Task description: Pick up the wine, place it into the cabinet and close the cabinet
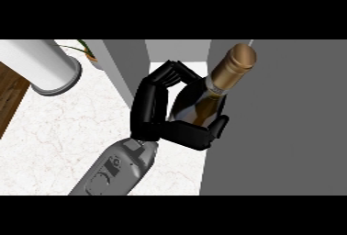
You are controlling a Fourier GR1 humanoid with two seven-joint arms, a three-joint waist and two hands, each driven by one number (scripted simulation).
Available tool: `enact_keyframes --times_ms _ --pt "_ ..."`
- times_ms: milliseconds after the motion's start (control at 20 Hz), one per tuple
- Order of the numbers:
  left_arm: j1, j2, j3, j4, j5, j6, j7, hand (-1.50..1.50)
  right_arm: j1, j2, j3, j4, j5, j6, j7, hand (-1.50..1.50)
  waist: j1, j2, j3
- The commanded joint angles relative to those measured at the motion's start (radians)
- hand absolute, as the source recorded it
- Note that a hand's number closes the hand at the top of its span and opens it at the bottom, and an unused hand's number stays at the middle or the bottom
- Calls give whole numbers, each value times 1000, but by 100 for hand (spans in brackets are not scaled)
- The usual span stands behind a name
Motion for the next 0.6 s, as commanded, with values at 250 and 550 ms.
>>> enact_keyframes --times_ms 250,550 --pt "32 0 -6 117 139 17 -173 150 68 -10 -13 -152 -67 16 28 -150 -5 1 0" --pt "-58 0 30 251 172 -1 -209 150 40 -11 -65 -43 -89 36 -38 -150 0 2 0"
